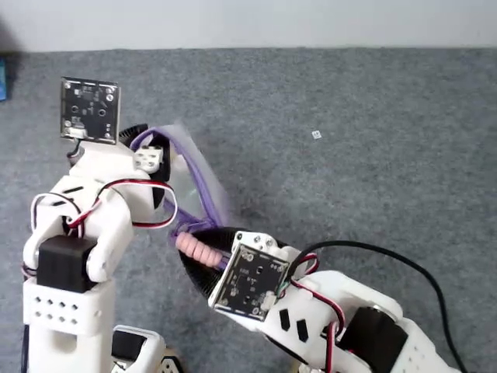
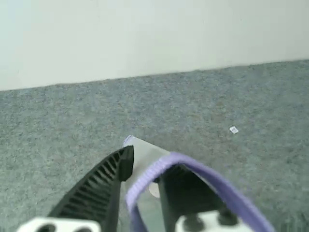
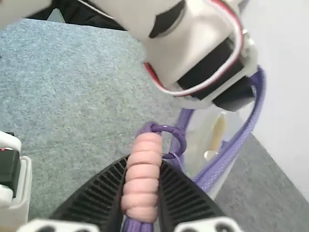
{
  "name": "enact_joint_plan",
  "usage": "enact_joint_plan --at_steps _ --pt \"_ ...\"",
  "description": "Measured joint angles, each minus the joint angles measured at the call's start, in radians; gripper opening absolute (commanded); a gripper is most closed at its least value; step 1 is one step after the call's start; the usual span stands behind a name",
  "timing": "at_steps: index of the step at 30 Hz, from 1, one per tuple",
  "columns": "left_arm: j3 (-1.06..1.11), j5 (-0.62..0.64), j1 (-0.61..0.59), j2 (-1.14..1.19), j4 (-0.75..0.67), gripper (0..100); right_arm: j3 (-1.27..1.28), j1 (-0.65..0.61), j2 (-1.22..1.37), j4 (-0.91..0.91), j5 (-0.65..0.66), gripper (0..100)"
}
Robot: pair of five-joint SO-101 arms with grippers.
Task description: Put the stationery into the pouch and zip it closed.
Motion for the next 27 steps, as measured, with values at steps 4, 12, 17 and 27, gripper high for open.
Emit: enact_joint_plan --at_steps 4,12,17,27 --pt "0.000 -0.057 -0.006 0.000 0.037 2 -0.011 0.028 0.002 -0.002 0.000 0.8" --pt "-0.028 -0.163 -0.008 0.006 0.043 15 -0.020 0.084 0.005 -0.002 -0.026 0.8" --pt "-0.049 -0.155 -0.006 0.003 0.095 18 -0.020 0.147 0.011 -0.029 -0.095 0.8" --pt "-0.173 -0.152 -0.008 0.003 0.253 20 0.084 0.218 0.011 -0.233 -0.129 0.8"
